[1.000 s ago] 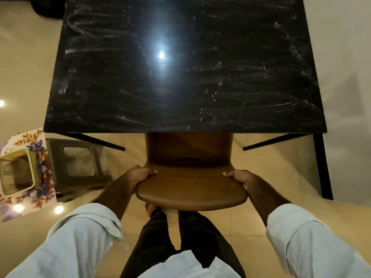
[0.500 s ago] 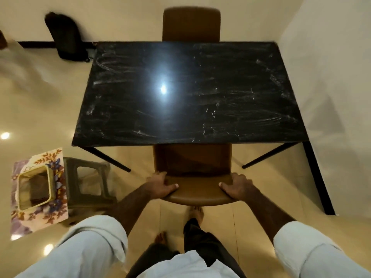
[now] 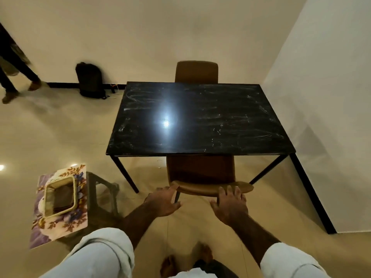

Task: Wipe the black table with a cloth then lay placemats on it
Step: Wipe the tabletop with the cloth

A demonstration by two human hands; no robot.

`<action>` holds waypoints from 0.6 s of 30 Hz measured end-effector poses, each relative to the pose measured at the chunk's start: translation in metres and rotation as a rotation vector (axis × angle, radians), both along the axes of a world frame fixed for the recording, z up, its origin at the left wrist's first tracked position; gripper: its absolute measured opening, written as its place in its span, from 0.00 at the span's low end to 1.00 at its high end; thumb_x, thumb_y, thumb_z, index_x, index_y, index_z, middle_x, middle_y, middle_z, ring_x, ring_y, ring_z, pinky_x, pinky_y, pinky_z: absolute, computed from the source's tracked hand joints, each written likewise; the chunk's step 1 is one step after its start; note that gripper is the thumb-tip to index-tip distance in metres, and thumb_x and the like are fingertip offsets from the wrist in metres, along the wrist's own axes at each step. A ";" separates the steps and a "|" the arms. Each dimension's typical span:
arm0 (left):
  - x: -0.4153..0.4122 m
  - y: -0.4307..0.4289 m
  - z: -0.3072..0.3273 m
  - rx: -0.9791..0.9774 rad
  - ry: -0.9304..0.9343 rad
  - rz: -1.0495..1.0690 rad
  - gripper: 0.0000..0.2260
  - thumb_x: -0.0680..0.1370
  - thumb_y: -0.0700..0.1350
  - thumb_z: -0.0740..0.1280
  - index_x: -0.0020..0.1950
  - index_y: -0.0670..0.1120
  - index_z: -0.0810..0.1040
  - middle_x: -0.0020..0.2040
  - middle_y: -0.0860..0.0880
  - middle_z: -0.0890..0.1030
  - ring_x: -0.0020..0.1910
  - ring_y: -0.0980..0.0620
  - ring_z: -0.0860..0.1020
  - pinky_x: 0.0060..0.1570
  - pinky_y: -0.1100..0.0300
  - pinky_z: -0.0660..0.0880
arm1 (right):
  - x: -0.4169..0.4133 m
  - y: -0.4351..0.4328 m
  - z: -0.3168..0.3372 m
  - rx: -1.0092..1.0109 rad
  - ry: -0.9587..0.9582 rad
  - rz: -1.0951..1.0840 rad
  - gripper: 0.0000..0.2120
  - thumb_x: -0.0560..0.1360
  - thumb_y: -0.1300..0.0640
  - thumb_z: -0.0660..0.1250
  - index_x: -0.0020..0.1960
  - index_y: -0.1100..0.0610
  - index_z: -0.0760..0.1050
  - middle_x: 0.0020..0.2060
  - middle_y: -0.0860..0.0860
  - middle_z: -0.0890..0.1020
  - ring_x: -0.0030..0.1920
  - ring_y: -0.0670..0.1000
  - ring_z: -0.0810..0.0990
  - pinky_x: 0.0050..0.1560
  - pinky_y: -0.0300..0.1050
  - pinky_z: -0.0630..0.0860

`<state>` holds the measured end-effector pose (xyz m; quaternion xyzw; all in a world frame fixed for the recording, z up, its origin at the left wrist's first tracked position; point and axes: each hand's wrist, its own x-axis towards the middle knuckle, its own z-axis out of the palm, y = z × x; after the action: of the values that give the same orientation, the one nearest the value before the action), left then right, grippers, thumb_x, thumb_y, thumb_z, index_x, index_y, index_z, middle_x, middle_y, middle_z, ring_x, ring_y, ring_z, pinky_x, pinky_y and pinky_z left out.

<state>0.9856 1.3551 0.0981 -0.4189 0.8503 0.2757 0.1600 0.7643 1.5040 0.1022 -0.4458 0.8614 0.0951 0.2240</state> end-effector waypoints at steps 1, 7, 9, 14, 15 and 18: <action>0.009 0.004 0.004 -0.014 0.001 0.004 0.38 0.83 0.67 0.66 0.88 0.56 0.56 0.84 0.48 0.70 0.81 0.41 0.69 0.74 0.42 0.72 | 0.010 -0.001 0.003 -0.014 -0.006 0.018 0.42 0.84 0.27 0.49 0.89 0.50 0.52 0.88 0.59 0.55 0.87 0.68 0.52 0.84 0.68 0.56; 0.069 0.017 0.016 -0.139 -0.007 0.166 0.41 0.81 0.71 0.64 0.88 0.53 0.55 0.87 0.47 0.63 0.84 0.41 0.64 0.78 0.37 0.69 | 0.068 -0.028 0.025 -0.145 -0.009 0.232 0.45 0.83 0.26 0.52 0.90 0.50 0.45 0.88 0.57 0.53 0.87 0.66 0.54 0.83 0.67 0.58; 0.097 0.025 0.021 -0.223 0.018 0.263 0.42 0.81 0.72 0.63 0.88 0.52 0.55 0.87 0.47 0.63 0.84 0.40 0.64 0.78 0.37 0.69 | 0.090 -0.045 0.032 -0.201 -0.028 0.319 0.48 0.81 0.25 0.55 0.90 0.49 0.43 0.89 0.57 0.51 0.87 0.66 0.53 0.83 0.67 0.58; 0.175 0.046 0.033 -0.439 -0.007 0.463 0.47 0.76 0.78 0.58 0.88 0.50 0.58 0.86 0.44 0.66 0.83 0.38 0.67 0.78 0.37 0.70 | 0.151 -0.078 0.038 -0.363 0.005 0.565 0.52 0.76 0.23 0.58 0.88 0.51 0.49 0.87 0.60 0.55 0.85 0.68 0.57 0.79 0.70 0.64; 0.192 0.051 0.035 -0.458 -0.017 0.499 0.48 0.76 0.78 0.58 0.88 0.50 0.59 0.85 0.44 0.67 0.82 0.37 0.68 0.77 0.36 0.71 | 0.165 -0.083 0.037 -0.384 0.007 0.610 0.51 0.75 0.23 0.58 0.88 0.52 0.52 0.86 0.60 0.58 0.84 0.68 0.59 0.77 0.70 0.67; 0.242 0.063 0.043 -0.503 -0.025 0.607 0.50 0.74 0.79 0.57 0.87 0.49 0.61 0.84 0.43 0.69 0.80 0.36 0.71 0.73 0.34 0.74 | 0.210 -0.094 0.038 -0.398 -0.029 0.710 0.52 0.72 0.23 0.58 0.87 0.53 0.55 0.85 0.61 0.61 0.83 0.69 0.60 0.77 0.71 0.68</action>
<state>1.2276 1.4184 0.1413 -0.6808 0.7266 0.0883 -0.0262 0.9747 1.4103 0.1403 -0.7513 0.6525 -0.0083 0.0985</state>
